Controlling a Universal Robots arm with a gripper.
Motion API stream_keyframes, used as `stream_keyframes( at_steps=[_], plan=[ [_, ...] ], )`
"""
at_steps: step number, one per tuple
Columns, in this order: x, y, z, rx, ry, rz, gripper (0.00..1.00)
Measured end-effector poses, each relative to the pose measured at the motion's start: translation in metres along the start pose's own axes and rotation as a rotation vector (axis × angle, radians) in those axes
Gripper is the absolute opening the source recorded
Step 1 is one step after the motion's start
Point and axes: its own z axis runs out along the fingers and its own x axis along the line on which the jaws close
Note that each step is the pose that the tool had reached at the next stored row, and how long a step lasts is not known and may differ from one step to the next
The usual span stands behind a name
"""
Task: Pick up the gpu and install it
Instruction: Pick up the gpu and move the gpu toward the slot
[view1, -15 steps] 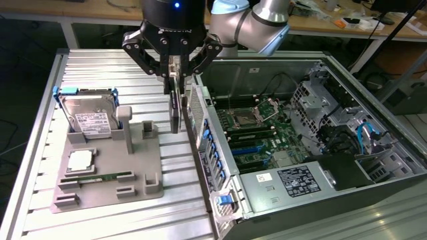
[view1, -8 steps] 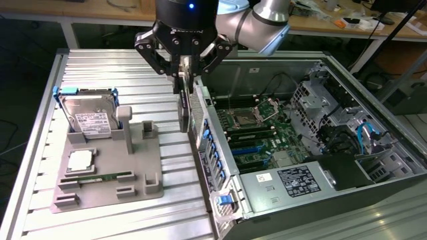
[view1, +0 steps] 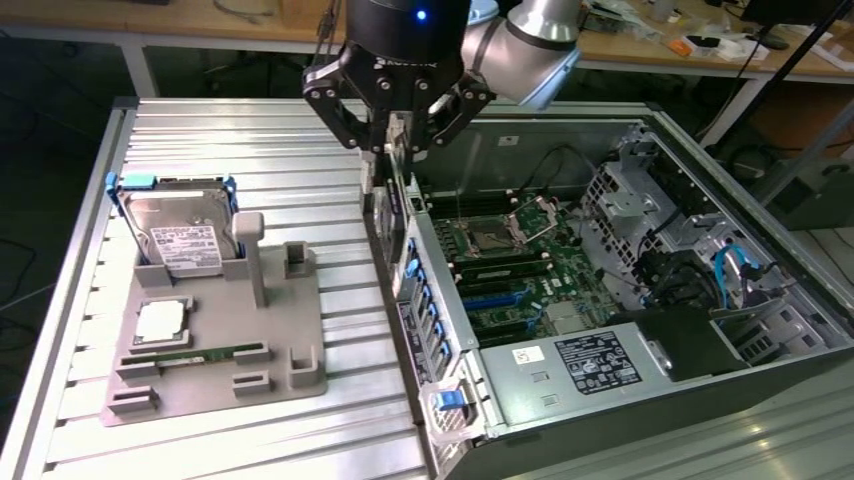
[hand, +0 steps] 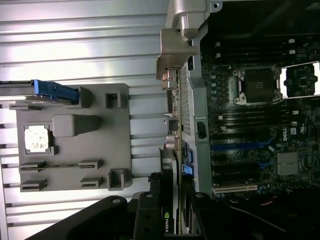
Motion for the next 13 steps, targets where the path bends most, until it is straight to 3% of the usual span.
stream_keyframes(
  at_steps=[13],
  plan=[
    [-0.033, 0.0022, 0.0017, -0.0002, 0.0001, -0.004, 0.27]
  ],
)
